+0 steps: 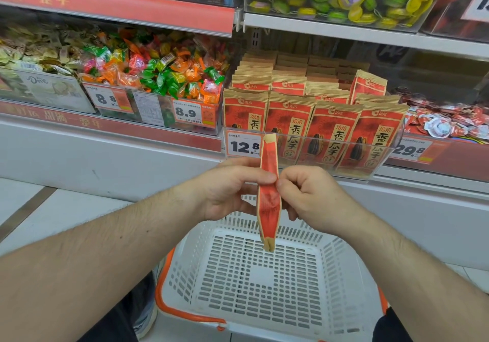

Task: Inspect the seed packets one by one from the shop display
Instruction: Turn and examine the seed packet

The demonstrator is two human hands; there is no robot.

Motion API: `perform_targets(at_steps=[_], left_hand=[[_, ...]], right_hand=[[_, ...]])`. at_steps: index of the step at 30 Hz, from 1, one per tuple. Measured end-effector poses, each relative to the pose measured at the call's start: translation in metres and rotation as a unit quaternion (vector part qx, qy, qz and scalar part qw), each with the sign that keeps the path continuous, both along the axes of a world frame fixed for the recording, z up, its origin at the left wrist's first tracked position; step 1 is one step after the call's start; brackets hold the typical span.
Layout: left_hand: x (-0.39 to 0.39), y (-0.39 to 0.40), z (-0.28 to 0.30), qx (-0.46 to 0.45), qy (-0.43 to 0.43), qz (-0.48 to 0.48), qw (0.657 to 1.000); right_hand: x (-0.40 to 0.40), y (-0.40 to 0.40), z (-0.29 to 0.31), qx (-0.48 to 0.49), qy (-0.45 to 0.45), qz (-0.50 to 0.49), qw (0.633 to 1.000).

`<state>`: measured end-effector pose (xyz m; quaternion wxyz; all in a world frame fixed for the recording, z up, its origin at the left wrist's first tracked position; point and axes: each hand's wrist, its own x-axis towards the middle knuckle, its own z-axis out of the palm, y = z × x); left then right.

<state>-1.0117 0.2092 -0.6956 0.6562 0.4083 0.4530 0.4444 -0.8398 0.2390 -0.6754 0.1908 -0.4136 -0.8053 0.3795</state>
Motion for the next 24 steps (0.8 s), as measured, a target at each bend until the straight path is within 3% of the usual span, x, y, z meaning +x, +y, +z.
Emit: perform_targets(at_steps=[6, 12, 24], left_hand=[[-0.003, 0.0, 0.002, -0.007, 0.017, -0.007, 1.0], [-0.002, 0.002, 0.002, -0.009, 0.003, 0.046, 0.999], [-0.004, 0.002, -0.001, -0.006, -0.024, 0.024, 0.999]], right_hand=[[0.001, 0.0, 0.001, -0.082, 0.06, -0.015, 0.995], [0.007, -0.003, 0.007, -0.125, -0.053, 0.073, 0.988], [0.012, 0.0, 0.004, -0.181, -0.032, 0.152, 0.971]])
